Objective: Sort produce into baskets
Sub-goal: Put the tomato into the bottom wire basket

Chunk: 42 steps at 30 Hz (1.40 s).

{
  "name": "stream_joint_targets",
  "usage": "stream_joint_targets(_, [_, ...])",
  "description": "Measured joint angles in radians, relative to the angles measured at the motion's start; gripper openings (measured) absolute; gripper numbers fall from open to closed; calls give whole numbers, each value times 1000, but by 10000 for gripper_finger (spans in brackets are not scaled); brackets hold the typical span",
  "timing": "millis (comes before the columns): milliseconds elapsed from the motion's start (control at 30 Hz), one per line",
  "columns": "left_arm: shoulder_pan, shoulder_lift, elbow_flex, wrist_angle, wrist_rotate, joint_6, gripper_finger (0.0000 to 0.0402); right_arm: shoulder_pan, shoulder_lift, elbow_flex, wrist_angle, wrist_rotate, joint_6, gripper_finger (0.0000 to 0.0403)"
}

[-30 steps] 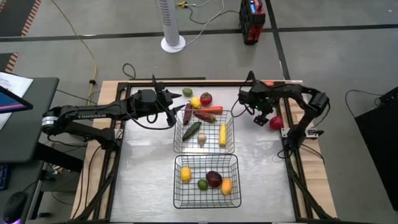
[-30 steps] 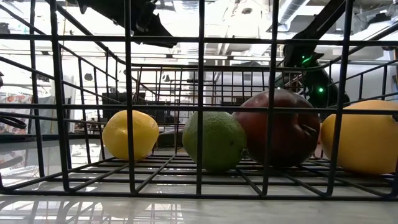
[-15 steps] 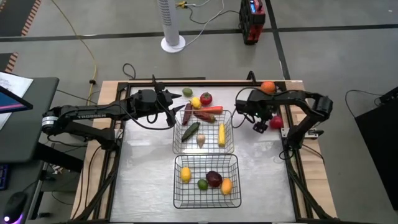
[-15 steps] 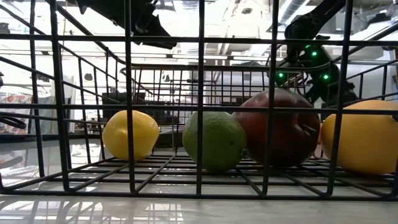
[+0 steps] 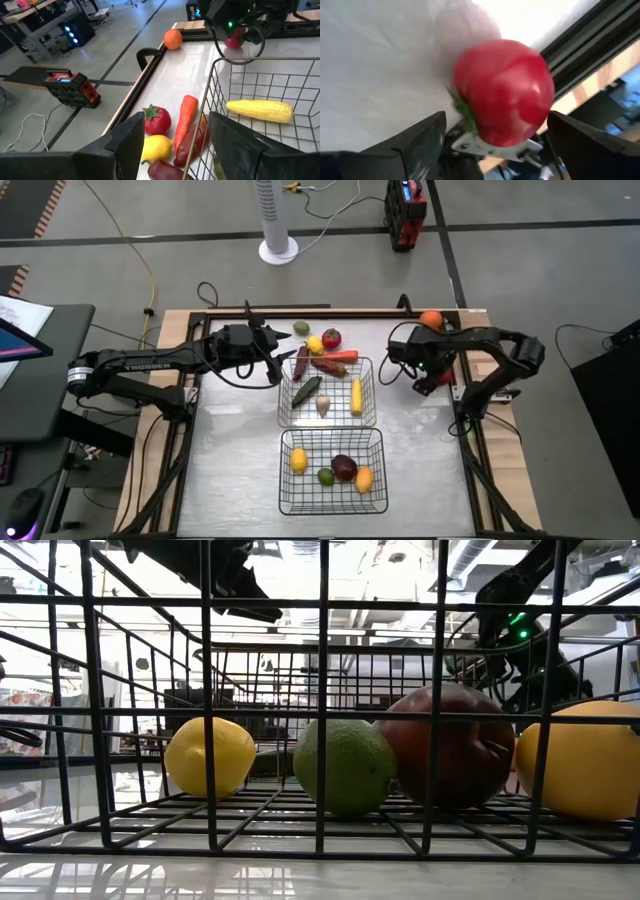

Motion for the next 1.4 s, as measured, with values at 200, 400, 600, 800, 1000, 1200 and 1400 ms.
stream_joint_targets(200, [0,0,0,1,0,0,208,-26,-32,-4,-3,-21,8,372])
stream_joint_targets(400, [0,0,0,1,0,-6,208,-31,9,-4,-1,-22,8,372])
stream_joint_targets(600, [0,0,0,0,0,-5,208,-31,38,-4,6,-24,7,367])
stream_joint_targets(800, [0,0,0,-1,0,-2,208,-31,39,-4,18,-36,-3,350])
stream_joint_targets(1000, [0,0,0,-1,0,0,208,-30,39,-4,53,-34,-9,325])
stream_joint_targets(1200, [0,0,0,-1,0,0,208,-8,38,-4,57,-32,-11,312])
stream_joint_targets(1400, [0,0,0,-1,0,-4,208,26,38,-4,68,-32,-11,310])
